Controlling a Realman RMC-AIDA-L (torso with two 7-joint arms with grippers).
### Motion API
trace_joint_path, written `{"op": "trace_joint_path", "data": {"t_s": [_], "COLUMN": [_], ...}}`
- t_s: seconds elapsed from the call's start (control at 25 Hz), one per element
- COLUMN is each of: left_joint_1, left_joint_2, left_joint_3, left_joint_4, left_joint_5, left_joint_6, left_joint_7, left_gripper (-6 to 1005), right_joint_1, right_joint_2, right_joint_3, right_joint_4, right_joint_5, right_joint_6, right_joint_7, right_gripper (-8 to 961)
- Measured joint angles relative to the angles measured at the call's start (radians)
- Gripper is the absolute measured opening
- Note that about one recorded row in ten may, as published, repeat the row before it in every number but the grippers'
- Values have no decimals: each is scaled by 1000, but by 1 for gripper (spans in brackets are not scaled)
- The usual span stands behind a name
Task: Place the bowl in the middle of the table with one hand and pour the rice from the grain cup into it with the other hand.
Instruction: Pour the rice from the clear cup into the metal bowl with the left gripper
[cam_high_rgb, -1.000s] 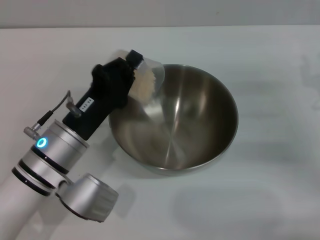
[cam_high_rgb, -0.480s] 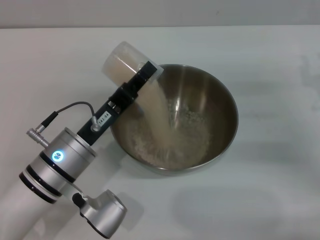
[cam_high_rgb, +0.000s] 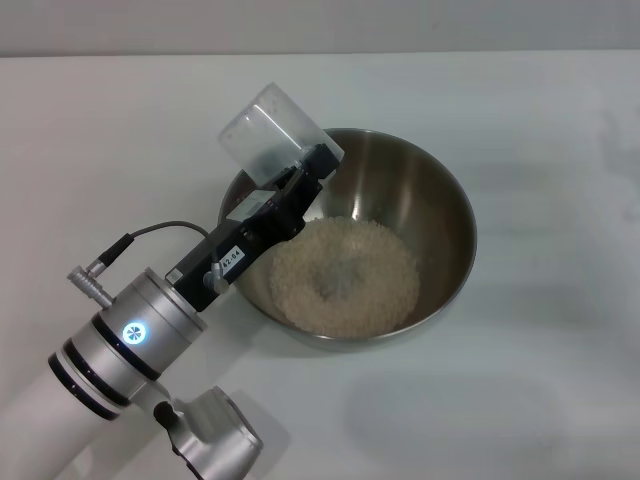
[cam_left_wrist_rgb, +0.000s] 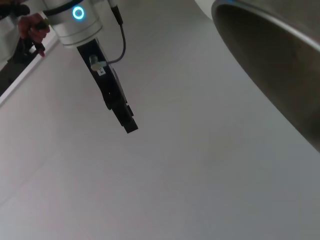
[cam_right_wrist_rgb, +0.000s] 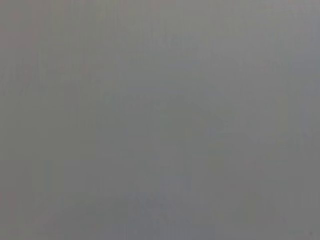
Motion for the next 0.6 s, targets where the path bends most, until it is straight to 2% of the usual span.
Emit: {"op": "trace_joint_path", "data": {"t_s": [0.6], "left_joint_1": [1], "left_joint_2": [0], "left_joint_3": [-23], "left_joint_4": [-8], "left_joint_5": [1], "left_joint_6": [-7], "left_joint_7": [-23], "left_gripper": [35], "right_joint_1": [11], "right_joint_2": [-4], "right_joint_3": [0], "right_joint_4": [-1], "right_joint_5": [0], "right_joint_6": [12], "right_joint_7": [0], "right_gripper": [544]}}
